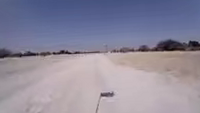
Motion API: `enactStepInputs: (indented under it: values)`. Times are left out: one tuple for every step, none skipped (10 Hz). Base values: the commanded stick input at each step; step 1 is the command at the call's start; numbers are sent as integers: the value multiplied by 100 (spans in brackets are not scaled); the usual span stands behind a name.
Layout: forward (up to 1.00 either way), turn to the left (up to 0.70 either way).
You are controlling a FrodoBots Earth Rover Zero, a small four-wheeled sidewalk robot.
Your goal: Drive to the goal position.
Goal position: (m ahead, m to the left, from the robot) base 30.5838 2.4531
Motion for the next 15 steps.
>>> enactStepInputs:
  values:
    - [70, 0]
    - [70, 0]
    - [70, 0]
    - [70, 0]
    - [70, 0]
    - [70, 0]
    - [70, 0]
    - [70, 0]
    - [70, 0]
    - [70, 0]
    - [70, 0]
    - [70, 0]
    - [70, 0]
    - [70, 0]
    - [70, 0]
